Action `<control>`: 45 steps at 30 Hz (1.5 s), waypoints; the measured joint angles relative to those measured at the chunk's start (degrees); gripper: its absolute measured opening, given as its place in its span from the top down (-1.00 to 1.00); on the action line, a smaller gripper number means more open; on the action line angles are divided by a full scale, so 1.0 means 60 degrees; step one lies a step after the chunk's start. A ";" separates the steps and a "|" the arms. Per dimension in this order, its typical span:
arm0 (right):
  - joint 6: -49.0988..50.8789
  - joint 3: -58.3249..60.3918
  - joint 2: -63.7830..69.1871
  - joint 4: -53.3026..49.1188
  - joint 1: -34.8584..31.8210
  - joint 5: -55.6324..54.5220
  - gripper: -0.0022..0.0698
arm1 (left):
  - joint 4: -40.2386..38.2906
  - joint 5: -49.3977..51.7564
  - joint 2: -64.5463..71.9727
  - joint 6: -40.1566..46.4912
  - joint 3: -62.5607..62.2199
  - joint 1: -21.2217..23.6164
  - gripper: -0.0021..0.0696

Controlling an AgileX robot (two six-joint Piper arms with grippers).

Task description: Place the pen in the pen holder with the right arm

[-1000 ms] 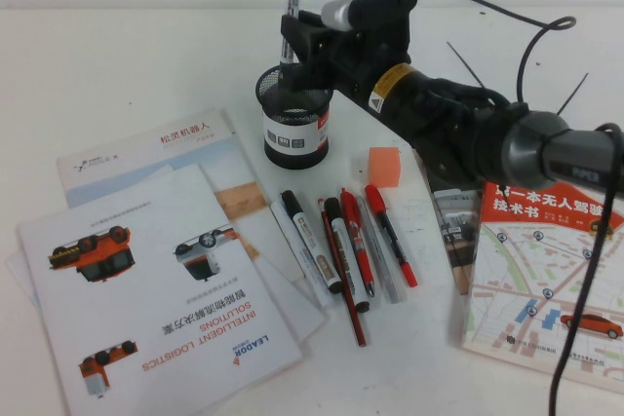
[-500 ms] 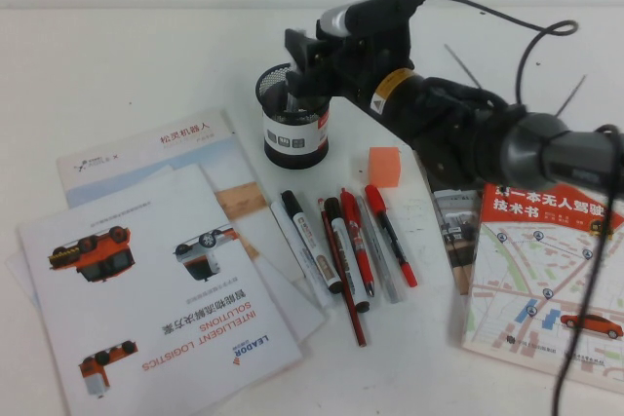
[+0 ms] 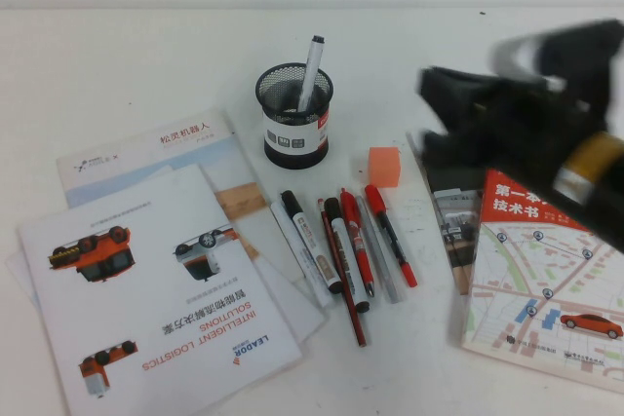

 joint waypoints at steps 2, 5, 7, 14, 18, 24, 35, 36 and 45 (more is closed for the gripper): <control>0.0000 0.0568 -0.1069 0.0000 0.0000 0.0352 0.99 | 0.0000 0.0000 0.0000 0.0000 0.0000 0.0000 0.95; 0.0000 0.1236 -0.2386 0.0017 0.0000 0.1023 0.99 | 0.0000 0.0000 0.0000 0.0000 0.0000 0.0000 0.95; 0.0000 0.1707 -0.3095 0.0017 0.0000 0.1413 0.99 | 0.0000 0.0000 0.0000 0.0000 0.0000 0.0000 0.95; -0.0015 0.2983 -0.5213 -0.0070 0.0000 0.2429 0.99 | 0.0000 0.0000 0.0000 0.0000 0.0000 0.0000 0.95; -0.0034 0.3547 -0.6081 -0.0090 0.0000 0.2910 0.99 | 0.0000 0.0000 0.0000 0.0000 0.0000 0.0000 0.95; -0.0034 0.3952 -0.7320 0.0138 -0.0192 0.4668 0.99 | 0.0000 0.0000 0.0000 0.0000 0.0000 0.0000 0.95; -0.0034 0.6009 -1.1582 -0.0239 -0.3944 0.5191 0.99 | 0.0000 0.0000 0.0000 0.0000 0.0000 0.0000 0.95; -0.0034 0.6223 -1.1878 -0.0239 -0.4161 0.5191 0.99 | 0.0000 0.0000 0.0000 0.0000 0.0000 0.0000 0.95; -0.0053 0.7103 -1.2840 -0.0344 -0.4695 0.5661 0.99 | 0.0000 0.0000 0.0000 0.0000 0.0000 0.0000 0.95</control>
